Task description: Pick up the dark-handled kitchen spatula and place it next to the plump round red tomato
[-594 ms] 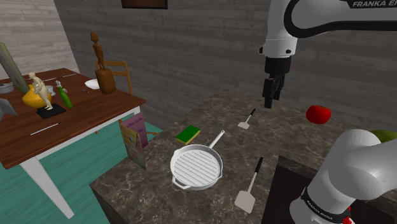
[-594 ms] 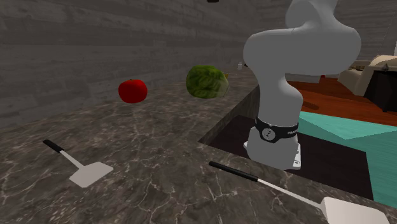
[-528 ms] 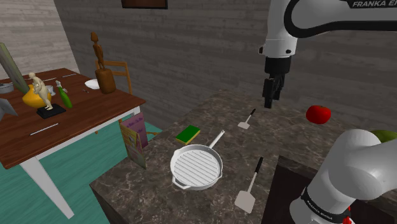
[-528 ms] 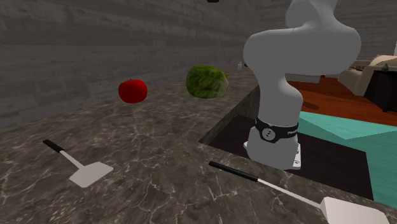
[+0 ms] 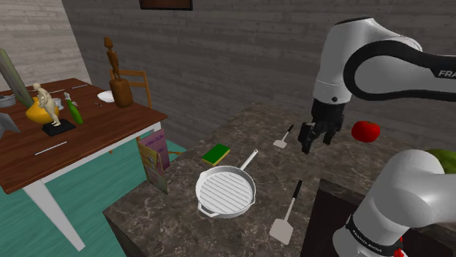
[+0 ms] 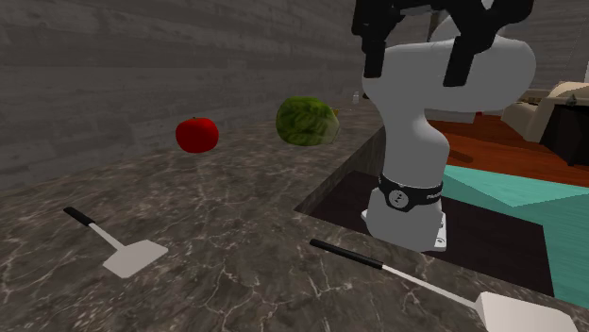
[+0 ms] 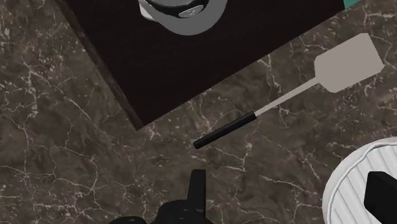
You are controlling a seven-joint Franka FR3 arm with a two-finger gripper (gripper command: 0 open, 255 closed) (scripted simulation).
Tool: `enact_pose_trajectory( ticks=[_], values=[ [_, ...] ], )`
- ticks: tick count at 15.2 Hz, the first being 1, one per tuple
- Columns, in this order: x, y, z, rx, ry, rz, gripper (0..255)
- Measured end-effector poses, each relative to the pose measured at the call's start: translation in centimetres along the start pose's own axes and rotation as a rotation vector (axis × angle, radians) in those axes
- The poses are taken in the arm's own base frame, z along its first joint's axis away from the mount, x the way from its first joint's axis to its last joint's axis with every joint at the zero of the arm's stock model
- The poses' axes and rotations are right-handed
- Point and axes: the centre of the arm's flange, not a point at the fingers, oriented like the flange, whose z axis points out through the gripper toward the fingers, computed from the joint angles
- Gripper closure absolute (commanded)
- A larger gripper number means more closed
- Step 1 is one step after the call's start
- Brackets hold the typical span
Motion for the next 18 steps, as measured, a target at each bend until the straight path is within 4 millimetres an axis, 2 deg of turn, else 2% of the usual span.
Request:
enact_pose_trajectory(
  ticks=[6,9,12,16,18],
  values=[
    [-4.3,-3.8,6.7,-0.04,0.101,0.363,0],
    [-5.3,-6.3,10.4,-0.061,0.152,0.544,0],
    [-6.0,-8.7,14.0,-0.08,0.203,0.728,0],
    [-5.6,-11.8,18.9,-0.105,0.271,0.97,0],
    [-5.5,-12.2,20.5,-0.107,0.282,1.017,0]
  ],
)
